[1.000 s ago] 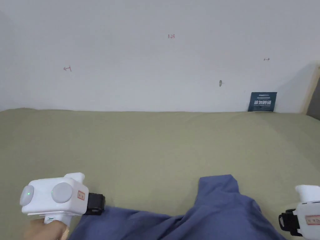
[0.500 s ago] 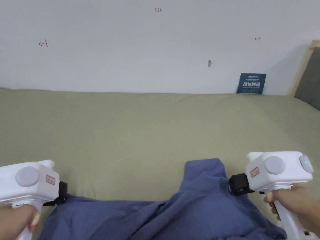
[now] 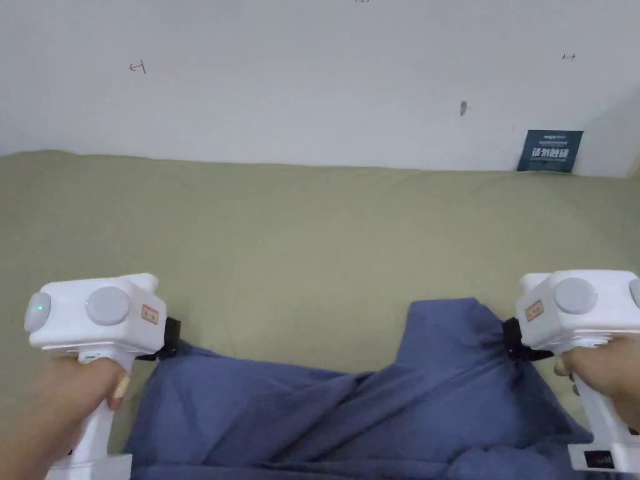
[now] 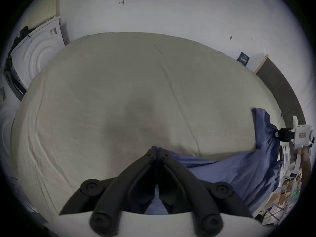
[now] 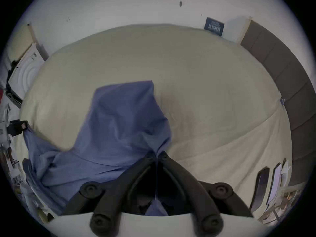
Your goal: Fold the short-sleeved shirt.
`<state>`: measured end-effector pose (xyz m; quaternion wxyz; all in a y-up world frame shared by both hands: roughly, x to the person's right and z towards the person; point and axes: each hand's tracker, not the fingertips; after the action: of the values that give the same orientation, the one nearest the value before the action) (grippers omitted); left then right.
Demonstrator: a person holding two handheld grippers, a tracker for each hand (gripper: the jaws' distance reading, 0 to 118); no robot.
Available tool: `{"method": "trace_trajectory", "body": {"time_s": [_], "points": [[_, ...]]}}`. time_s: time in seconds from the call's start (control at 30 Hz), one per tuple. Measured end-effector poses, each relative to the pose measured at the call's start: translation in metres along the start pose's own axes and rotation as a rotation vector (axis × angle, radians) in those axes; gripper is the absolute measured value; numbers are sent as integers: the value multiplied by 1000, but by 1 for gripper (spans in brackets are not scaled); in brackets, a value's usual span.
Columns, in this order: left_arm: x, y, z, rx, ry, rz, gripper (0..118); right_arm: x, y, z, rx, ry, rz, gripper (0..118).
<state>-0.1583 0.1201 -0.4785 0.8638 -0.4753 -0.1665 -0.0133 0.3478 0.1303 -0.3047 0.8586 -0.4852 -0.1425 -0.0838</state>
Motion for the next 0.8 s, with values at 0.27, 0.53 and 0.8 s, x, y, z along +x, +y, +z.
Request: {"method": "trace_trajectory", "body": {"time_s": [0.27, 0.53, 0.8], "points": [[-34, -22, 66, 33, -38, 74, 2, 19, -27, 97, 90, 47, -56, 0], [-63, -73, 132, 68, -83, 96, 2, 46, -76, 148, 128, 93, -64, 0], [-80, -159, 157, 45, -101, 109, 2, 60, -174, 155, 55, 110, -68, 0]]}}
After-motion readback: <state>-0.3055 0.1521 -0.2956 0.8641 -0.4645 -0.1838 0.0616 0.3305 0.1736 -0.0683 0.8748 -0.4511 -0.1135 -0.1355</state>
